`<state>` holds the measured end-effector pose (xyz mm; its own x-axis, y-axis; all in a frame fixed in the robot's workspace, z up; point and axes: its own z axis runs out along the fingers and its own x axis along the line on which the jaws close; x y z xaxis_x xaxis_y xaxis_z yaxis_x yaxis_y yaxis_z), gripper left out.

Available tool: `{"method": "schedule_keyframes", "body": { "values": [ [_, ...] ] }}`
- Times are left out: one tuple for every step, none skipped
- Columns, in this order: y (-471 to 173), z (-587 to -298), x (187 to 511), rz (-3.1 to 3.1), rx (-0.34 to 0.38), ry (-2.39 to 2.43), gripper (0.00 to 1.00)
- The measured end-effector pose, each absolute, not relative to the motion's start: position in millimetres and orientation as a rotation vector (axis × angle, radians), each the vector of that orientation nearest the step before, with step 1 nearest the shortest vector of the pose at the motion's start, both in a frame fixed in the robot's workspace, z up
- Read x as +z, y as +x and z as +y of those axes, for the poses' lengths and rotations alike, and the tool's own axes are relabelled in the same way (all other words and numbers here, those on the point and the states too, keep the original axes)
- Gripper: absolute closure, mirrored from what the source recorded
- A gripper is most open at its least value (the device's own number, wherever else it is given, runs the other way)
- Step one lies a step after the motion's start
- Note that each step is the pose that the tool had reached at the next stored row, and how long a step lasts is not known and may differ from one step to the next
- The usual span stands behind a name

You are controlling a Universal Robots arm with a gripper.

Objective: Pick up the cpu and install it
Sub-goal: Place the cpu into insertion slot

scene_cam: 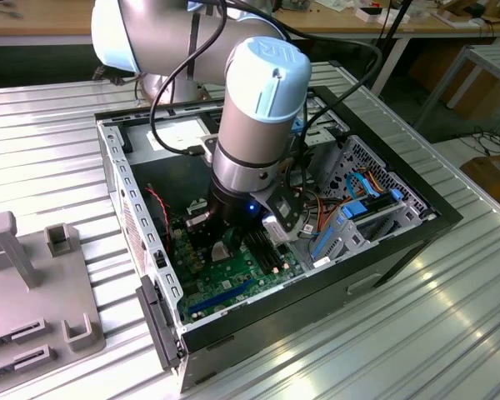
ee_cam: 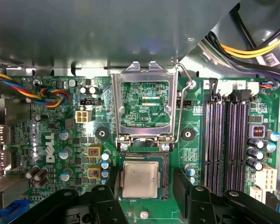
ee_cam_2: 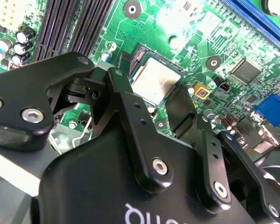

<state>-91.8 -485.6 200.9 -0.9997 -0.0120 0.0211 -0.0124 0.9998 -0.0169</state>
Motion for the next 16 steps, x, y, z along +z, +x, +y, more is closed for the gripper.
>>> {"method": "schedule_keyframes", "body": {
  "values": [
    [-91.8,-486.0,200.9,-3.120,0.027,0.019,0.42],
    [-91.8,-486.4,200.8,-3.120,0.027,0.019,0.42],
    [-91.8,-486.7,200.7,-3.120,0.027,0.019,0.42],
    [-91.8,-487.1,200.6,-3.120,0.026,0.019,0.42],
    [-91.8,-487.2,200.3,-3.120,0.026,0.016,0.42],
    [-91.8,-487.5,200.3,-3.120,0.027,0.013,0.42],
    [-91.8,-487.7,200.2,-3.120,0.027,0.009,0.42],
    [-91.8,-487.9,200.2,-3.120,0.027,0.006,0.42],
    [-91.8,-488.1,200.2,-3.120,0.027,0.003,0.42],
    [-91.8,-488.5,200.2,-3.120,0.027,0.000,0.42],
    [-91.7,-489.0,200.2,-3.120,0.026,-0.001,0.42],
    [-91.8,-489.8,200.2,-3.120,0.026,-0.002,0.42],
    [-91.8,-490.4,200.2,-3.120,0.026,-0.003,0.42],
    [-91.8,-490.9,200.2,-3.120,0.026,-0.004,0.42],
    [-91.8,-491.0,200.2,-3.120,0.026,-0.005,0.42],
    [-91.8,-491.0,200.1,-3.120,0.026,-0.005,0.42]
  ]
}}
